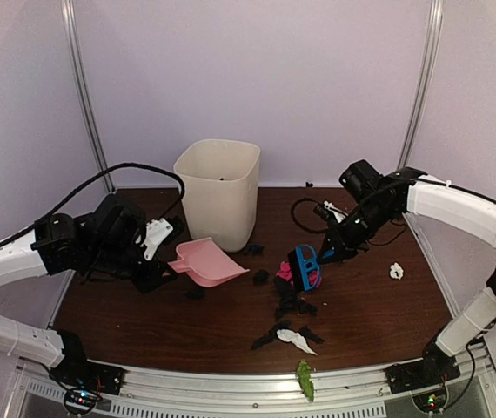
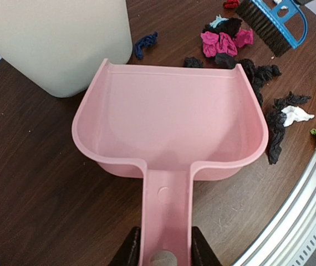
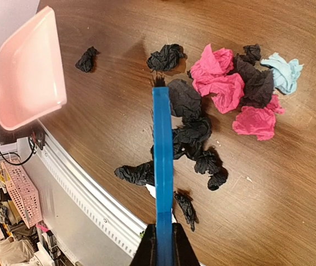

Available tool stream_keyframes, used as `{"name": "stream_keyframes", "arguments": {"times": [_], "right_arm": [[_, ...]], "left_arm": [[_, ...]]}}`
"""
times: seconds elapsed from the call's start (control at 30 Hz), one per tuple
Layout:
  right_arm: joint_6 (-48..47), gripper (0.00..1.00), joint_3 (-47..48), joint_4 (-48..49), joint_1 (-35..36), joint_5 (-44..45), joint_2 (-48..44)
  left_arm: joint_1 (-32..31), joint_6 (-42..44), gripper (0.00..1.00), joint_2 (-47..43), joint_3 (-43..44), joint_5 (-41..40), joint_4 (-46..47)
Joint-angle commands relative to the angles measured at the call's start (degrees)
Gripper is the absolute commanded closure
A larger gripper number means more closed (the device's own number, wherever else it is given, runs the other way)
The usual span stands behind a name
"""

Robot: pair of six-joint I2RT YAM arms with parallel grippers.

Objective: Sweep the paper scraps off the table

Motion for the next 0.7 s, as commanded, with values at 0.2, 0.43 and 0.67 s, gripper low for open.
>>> {"name": "stream_keyframes", "arguments": {"times": [0.2, 0.43, 0.67], "right_arm": [[-1.67, 1.00, -0.20, -3.29, -7.53, 3.37, -6.31], [-0.50, 1.00, 2.70, -1.21, -7.82, 2.06, -3.28], [2.76, 1.00, 6.09, 0.95, -7.82, 6.84, -0.19]], "left_arm": [[-2.14, 8.77, 0.91, 3.13, 4.26, -0.42, -0.51], [-3.54, 18.30, 0.95, 9.97, 5.59, -4.14, -1.91], [-3.56, 23.29, 0.97, 14.49, 3.73, -3.04, 1.91]]}}
